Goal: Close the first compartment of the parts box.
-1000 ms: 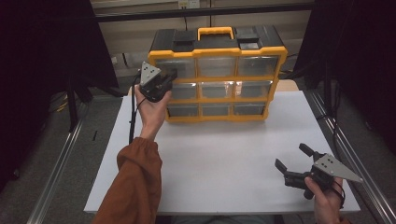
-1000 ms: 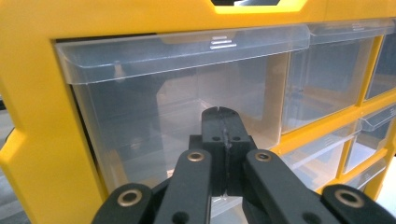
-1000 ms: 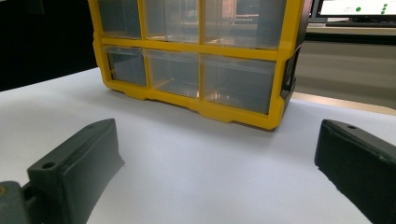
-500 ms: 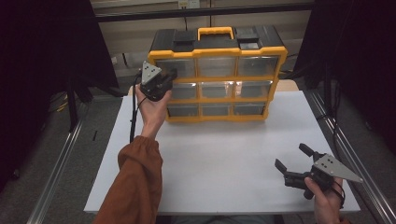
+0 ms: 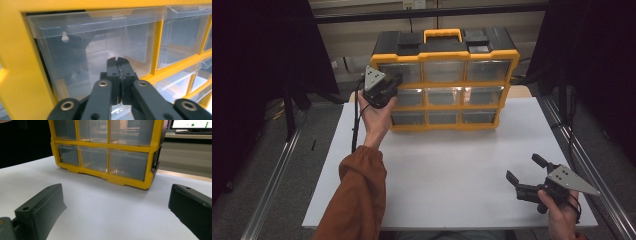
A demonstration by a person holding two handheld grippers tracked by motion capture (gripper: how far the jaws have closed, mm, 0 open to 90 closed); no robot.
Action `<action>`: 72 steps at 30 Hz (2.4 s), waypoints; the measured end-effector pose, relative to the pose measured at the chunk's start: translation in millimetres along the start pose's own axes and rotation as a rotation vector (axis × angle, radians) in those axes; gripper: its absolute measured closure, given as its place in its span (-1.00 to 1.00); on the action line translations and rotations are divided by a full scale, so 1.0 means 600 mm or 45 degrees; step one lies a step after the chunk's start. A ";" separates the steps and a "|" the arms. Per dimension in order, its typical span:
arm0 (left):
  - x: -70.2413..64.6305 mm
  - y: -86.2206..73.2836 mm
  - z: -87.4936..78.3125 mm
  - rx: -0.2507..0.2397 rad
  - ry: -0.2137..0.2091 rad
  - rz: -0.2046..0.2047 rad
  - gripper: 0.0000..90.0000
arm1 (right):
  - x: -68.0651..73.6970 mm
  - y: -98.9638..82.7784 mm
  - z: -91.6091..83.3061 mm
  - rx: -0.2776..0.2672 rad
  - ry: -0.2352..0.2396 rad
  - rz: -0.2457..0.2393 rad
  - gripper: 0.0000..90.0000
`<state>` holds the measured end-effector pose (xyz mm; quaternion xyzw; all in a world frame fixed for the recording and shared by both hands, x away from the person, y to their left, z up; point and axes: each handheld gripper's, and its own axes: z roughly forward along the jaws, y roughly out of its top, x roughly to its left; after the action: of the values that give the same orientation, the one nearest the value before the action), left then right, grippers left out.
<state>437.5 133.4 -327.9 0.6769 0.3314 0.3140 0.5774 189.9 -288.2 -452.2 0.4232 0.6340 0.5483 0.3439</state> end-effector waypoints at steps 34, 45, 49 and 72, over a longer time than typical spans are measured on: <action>-0.025 -0.075 -0.087 0.021 -0.031 -0.024 -0.90 | 0.001 0.000 0.001 0.014 0.000 -0.001 -1.00; -0.033 -0.132 -0.122 0.069 -0.021 -0.066 -0.93 | 0.001 -0.001 0.001 0.011 -0.010 0.001 -1.00; -0.034 -0.149 -0.134 0.077 -0.003 -0.099 -0.93 | 0.001 -0.001 0.002 0.007 -0.011 -0.002 -1.00; -0.018 -0.222 -0.246 0.080 0.040 -0.056 -0.91 | 0.002 0.000 0.000 0.012 -0.003 0.000 -1.00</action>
<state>300.5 224.4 -439.9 0.6823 0.3649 0.3012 0.5573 189.2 -287.1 -452.0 0.4255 0.6363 0.5446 0.3427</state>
